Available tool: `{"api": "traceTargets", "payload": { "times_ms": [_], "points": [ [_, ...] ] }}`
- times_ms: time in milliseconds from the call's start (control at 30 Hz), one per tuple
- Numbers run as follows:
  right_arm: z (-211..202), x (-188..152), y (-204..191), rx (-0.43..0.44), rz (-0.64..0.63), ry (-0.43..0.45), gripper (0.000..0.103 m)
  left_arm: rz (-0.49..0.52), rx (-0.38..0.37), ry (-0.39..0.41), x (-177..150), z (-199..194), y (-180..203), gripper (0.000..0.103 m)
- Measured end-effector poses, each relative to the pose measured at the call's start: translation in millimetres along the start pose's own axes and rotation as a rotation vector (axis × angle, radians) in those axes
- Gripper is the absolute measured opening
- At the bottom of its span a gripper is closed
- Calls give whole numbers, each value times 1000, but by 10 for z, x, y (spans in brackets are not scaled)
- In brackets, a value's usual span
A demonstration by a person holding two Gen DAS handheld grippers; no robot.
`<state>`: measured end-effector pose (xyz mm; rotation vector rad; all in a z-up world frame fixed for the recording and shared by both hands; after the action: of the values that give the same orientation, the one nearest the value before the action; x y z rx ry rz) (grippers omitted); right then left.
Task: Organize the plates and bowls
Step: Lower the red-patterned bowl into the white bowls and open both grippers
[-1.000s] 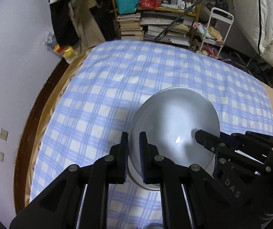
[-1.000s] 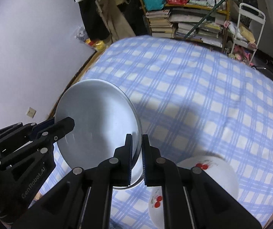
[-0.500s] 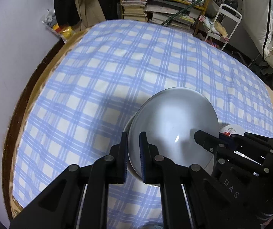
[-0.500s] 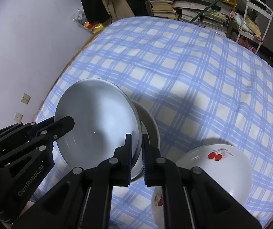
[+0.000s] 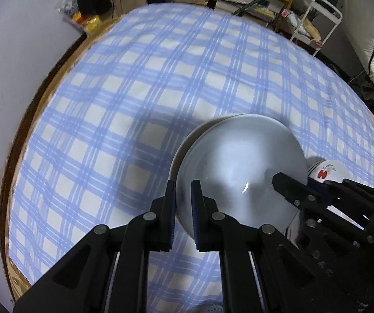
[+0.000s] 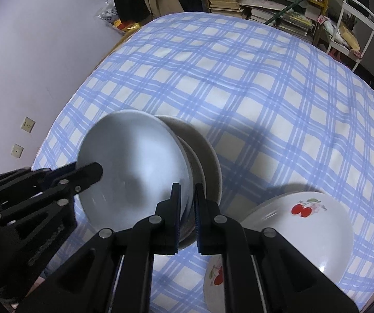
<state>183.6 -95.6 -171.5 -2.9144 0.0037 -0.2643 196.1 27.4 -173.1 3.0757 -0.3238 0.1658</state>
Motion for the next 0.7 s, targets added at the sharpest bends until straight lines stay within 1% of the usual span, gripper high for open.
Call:
{"api": "traceTargets", "payload": {
  "times_ms": [33, 133, 200, 267, 300, 333, 467, 533, 567, 633, 700],
  "points": [
    [7, 0, -1, 9, -1, 0, 15, -2, 2, -1, 3, 10, -9, 10],
    [8, 13, -11, 34, -18, 6, 15, 4, 12, 13, 5, -16, -10, 10],
    [-1, 13, -10, 35, -23, 8, 15, 6, 12, 14, -6, -20, -13, 10],
    [-34, 8, -6, 38, -22, 22, 15, 7, 28, 28, -17, -41, -18, 10],
    [-56, 3, -4, 40, -21, 30, 18, 6, 37, 37, -21, -59, -23, 11],
    [-73, -1, -4, 37, -21, 35, 21, 4, 40, 44, -21, -77, -30, 12],
    [-200, 5, -17, -3, -58, 70, 25, -16, 41, 63, -12, -135, -94, 13],
    [-275, 13, -5, -23, -69, 86, 35, -28, 56, 67, -11, -147, -147, 14],
    [-305, 17, 8, -29, -71, 96, 38, -33, 57, 66, -10, -146, -170, 15],
    [-370, 19, 54, -45, -66, 118, 48, -53, 52, 57, -1, -138, -240, 19],
    [-387, 22, 95, -58, -61, 126, 52, -79, 39, 50, 9, -125, -315, 22]
  ]
}}
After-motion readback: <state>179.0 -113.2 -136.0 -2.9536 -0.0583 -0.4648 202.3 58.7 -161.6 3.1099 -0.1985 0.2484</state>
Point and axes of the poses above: each gripper's, at about its wrist camera, not at the fingertips, and z roughly the way its jaws point, y to its right, x to its top, the point moved 4 cm from there along z, roughly the way its jaws point, and after that the axes turned 10 degrees about -y, right-handed, at the moved point
